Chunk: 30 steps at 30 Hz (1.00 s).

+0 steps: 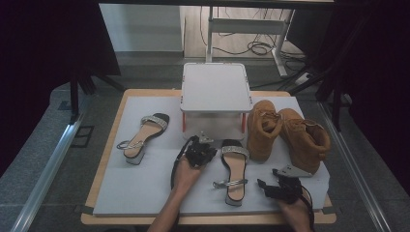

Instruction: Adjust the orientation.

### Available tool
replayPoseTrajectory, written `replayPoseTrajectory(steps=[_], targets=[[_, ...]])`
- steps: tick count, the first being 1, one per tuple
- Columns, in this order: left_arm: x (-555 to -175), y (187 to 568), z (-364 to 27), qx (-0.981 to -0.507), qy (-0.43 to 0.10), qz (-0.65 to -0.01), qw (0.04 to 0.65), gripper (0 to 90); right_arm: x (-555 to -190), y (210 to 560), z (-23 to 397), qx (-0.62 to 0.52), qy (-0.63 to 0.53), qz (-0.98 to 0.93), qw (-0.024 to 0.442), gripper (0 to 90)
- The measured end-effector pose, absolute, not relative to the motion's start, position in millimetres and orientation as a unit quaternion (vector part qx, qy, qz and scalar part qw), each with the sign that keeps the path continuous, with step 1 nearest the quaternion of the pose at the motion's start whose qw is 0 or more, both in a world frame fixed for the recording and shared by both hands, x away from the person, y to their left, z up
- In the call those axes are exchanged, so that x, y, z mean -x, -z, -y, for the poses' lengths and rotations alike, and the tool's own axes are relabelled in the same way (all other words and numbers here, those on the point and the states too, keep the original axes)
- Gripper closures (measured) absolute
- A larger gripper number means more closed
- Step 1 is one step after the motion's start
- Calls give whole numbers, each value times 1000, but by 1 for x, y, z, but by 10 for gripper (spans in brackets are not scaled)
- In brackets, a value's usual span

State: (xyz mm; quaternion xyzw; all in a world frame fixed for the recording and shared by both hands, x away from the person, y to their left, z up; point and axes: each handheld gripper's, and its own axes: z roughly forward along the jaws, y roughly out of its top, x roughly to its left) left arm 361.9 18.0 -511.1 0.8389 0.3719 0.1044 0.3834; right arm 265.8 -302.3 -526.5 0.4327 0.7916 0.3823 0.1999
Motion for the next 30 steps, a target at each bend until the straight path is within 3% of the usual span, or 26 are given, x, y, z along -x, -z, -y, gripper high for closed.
replayPoseTrajectory(steps=[18, 30], targets=[[-332, 507, -78, -824, -117, -408, 374, 454, -266, 527, 302, -433, -382, -792, 201, 244], [-314, 507, -111, -811, -113, -414, 398, 306, -266, 527, 302, -433, -382, -791, 201, 245]])
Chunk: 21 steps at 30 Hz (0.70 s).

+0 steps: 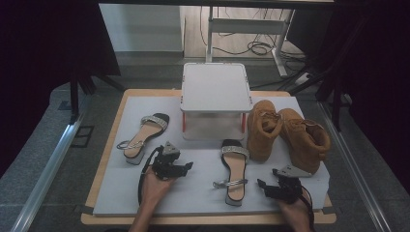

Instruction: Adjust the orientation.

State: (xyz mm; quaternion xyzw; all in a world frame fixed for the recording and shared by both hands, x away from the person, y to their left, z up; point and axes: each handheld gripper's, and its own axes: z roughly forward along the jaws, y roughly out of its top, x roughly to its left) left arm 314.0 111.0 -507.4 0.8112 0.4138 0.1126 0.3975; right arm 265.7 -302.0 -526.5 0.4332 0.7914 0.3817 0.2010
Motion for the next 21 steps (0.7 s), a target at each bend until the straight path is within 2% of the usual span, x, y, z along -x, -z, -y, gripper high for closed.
replayPoseTrajectory(steps=[3, 6, 10, 21], targets=[[-310, 509, -117, -815, -104, -405, 401, 246, -266, 527, 302, -433, -382, -791, 201, 245], [-305, 510, -123, -822, -118, -397, 391, 197, -266, 527, 302, -433, -382, -791, 201, 245], [-298, 510, -133, -809, -127, -416, 396, 132, -266, 527, 302, -433, -381, -791, 201, 245], [-280, 512, -168, -795, -159, -443, 383, 122, -266, 527, 302, -433, -381, -791, 202, 246]])
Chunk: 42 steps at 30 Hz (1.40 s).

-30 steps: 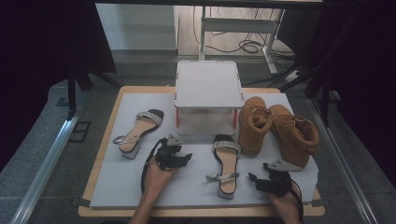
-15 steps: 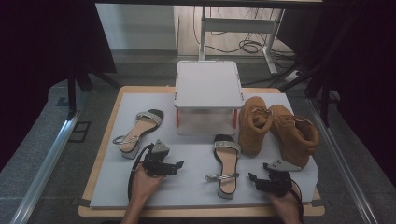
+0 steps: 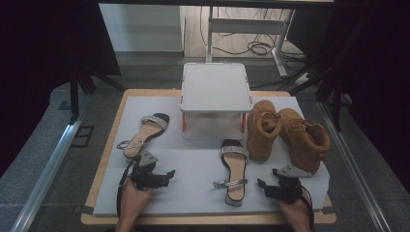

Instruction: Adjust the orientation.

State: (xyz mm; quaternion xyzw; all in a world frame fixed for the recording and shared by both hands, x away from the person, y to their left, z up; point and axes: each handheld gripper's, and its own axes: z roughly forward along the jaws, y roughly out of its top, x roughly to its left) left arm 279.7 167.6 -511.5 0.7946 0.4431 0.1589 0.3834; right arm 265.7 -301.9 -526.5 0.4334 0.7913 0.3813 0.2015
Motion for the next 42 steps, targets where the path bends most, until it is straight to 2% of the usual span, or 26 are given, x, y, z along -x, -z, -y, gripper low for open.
replayPoseTrajectory(steps=[6, 19, 35, 42], targets=[[-270, 513, -190, -779, -156, -480, 371, 120, -266, 527, 302, -434, -381, -791, 202, 247], [-262, 511, -231, -756, -184, -526, 343, 129, -266, 527, 302, -434, -381, -791, 202, 249], [-292, 513, -247, -735, -198, -554, 339, 218, -266, 527, 302, -434, -381, -791, 202, 251], [-307, 516, -249, -733, -196, -557, 336, 231, -266, 527, 302, -434, -381, -791, 202, 251]])
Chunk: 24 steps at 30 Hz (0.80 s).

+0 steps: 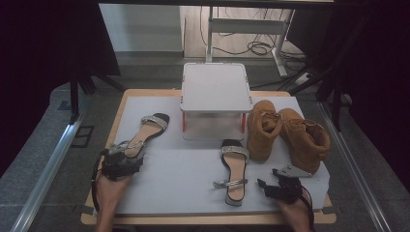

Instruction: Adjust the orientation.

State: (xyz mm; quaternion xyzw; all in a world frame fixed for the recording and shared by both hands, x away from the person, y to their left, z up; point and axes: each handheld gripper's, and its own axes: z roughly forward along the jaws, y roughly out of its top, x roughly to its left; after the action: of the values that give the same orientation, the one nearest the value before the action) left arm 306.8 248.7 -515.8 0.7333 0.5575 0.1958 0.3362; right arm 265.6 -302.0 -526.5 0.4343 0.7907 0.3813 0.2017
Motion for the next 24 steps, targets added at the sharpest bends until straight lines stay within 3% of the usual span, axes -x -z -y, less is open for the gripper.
replayPoseTrajectory(steps=[24], targets=[[-347, 514, -238, -752, -206, -540, 317, 352, -266, 527, 302, -434, -382, -791, 201, 251]])
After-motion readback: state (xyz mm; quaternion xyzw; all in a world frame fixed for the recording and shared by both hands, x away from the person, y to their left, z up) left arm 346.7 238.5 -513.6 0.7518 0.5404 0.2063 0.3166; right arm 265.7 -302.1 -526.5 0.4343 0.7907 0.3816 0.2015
